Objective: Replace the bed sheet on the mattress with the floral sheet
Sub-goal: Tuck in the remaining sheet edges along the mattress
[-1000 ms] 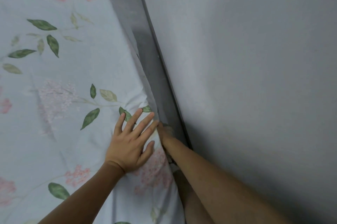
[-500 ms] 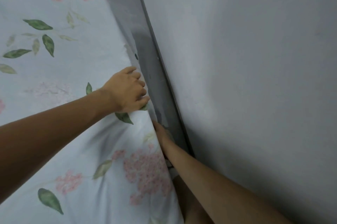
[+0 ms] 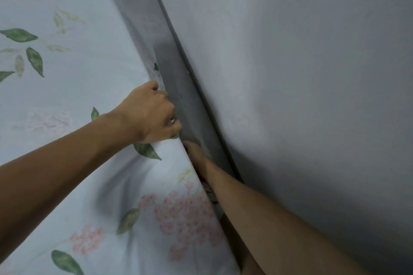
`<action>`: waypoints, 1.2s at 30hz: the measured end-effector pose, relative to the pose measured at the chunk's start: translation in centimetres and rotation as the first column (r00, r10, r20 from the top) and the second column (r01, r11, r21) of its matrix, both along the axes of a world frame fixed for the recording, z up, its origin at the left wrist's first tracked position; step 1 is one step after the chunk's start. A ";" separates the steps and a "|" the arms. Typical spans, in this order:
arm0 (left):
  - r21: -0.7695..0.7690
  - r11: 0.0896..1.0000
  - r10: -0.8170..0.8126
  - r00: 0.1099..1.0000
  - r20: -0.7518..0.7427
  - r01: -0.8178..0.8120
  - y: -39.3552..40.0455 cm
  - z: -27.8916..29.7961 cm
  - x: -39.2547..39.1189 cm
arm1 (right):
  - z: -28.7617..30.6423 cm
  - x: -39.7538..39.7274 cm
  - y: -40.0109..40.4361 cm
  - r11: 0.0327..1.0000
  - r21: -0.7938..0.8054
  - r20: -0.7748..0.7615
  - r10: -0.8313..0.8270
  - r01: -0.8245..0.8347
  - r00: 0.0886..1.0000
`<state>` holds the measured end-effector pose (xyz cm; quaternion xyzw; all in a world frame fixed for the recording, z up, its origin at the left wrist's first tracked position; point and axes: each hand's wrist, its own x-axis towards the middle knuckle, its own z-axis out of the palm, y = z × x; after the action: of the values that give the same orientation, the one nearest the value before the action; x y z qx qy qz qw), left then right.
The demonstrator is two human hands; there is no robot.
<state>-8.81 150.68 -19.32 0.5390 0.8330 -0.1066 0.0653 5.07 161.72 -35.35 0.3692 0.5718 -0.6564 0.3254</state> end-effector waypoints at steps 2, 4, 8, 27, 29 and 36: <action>0.035 0.999 -0.002 1.000 0.002 0.002 -0.2 -0.4 0.0 | -1.1 -0.3 0.2 0.996 -0.083 0.050 -0.023 0.027 0.998; 0.058 0.998 0.002 1.000 0.001 -0.002 -0.1 -0.7 -0.1 | -1.4 -1.1 0.2 0.987 -0.147 0.062 -0.053 0.062 0.997; -0.007 1.000 0.017 1.000 0.019 -0.017 0.2 -1.2 0.0 | -3.1 -1.1 -0.3 0.999 0.024 -0.056 0.049 -0.047 0.997; 0.240 0.947 0.164 0.965 0.205 -0.212 -3.3 -3.7 -8.3 | -4.4 -10.3 0.1 0.951 0.197 -0.182 -0.203 0.238 0.962; 0.273 0.895 0.324 0.935 0.147 -0.353 -4.9 -3.6 -13.0 | -3.6 -14.0 -0.7 0.962 0.141 -0.173 -0.208 0.233 0.963; 0.378 0.701 0.602 0.786 0.143 -0.605 -7.1 -6.0 -20.7 | -2.4 -21.3 -4.0 0.987 0.125 -0.210 -0.069 0.097 0.975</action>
<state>-29.50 143.55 -25.35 0.2383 0.9662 0.0972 -0.0125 -16.26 157.71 -37.75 0.3442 0.6293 -0.6640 0.2113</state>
